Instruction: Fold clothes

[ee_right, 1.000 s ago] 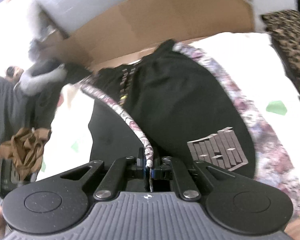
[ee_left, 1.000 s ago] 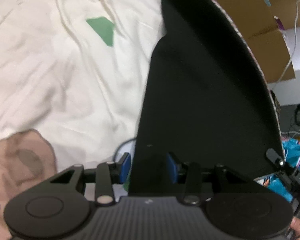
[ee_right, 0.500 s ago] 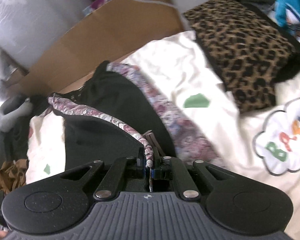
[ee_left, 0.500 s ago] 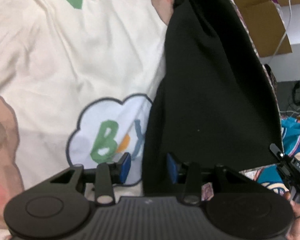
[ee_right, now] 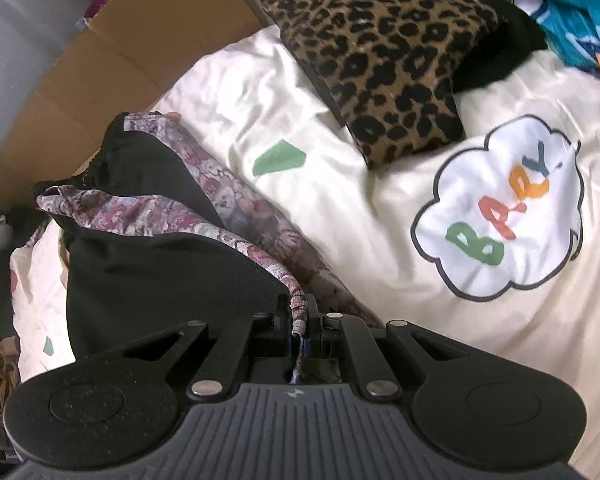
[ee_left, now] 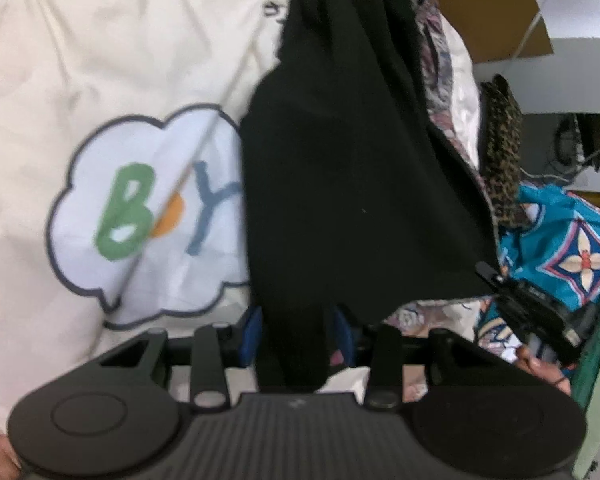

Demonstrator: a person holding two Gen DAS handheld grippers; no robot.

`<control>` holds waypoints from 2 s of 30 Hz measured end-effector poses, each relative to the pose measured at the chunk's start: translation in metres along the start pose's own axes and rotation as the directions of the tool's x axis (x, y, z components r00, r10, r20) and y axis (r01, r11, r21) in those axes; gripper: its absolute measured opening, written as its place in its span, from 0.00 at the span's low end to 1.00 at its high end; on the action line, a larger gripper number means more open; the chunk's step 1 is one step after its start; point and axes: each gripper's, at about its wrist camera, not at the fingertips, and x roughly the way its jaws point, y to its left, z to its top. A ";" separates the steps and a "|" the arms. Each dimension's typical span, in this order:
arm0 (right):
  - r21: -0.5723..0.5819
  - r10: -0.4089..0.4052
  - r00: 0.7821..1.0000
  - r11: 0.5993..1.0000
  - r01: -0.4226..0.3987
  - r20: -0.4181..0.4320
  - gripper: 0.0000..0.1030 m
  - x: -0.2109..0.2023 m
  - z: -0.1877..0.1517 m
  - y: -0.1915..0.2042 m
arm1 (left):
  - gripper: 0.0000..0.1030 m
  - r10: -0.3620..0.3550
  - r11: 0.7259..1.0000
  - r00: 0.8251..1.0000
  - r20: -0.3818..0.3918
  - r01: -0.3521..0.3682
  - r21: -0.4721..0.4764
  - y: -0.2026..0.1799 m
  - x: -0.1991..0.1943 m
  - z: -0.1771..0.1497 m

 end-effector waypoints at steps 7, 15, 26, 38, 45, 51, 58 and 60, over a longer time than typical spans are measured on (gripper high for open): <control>0.003 -0.004 1.000 1.000 0.004 -0.005 0.03 0.004 -0.002 -0.002 | 0.40 -0.021 1.000 0.998 -0.066 0.021 0.001 -0.012 0.032 -0.038; 0.026 -0.015 1.000 1.000 0.015 -0.021 0.05 0.009 -0.003 -0.010 | 0.40 -0.011 1.000 0.996 -0.092 0.013 0.021 -0.020 0.048 -0.037; 0.006 -0.009 1.000 1.000 0.009 0.002 0.03 0.006 -0.005 -0.014 | 0.05 -0.033 0.996 0.999 -0.042 0.037 0.082 -0.023 0.048 -0.044; 0.033 -0.012 0.999 0.999 0.013 -0.032 0.03 0.004 -0.015 -0.019 | 0.03 -0.009 0.995 0.999 -0.035 0.012 0.103 -0.016 0.028 -0.045; 0.104 -0.019 0.998 0.994 0.026 -0.068 0.02 0.013 -0.024 -0.038 | 0.03 0.010 0.993 0.998 -0.067 -0.002 0.121 -0.015 0.032 -0.047; 0.138 0.014 0.997 0.990 -0.005 -0.071 0.04 0.028 -0.027 -0.053 | 0.03 0.055 0.987 0.996 -0.076 -0.042 0.155 -0.019 0.046 -0.048; 0.165 0.038 0.999 0.986 -0.032 -0.033 0.16 0.016 -0.022 -0.060 | 0.04 0.054 0.988 0.995 -0.079 -0.042 0.151 -0.020 0.047 -0.046; 0.170 0.023 1.000 0.985 -0.019 -0.017 0.23 0.010 -0.019 -0.061 | 0.06 0.059 0.990 0.995 -0.082 -0.048 0.133 -0.019 0.046 -0.044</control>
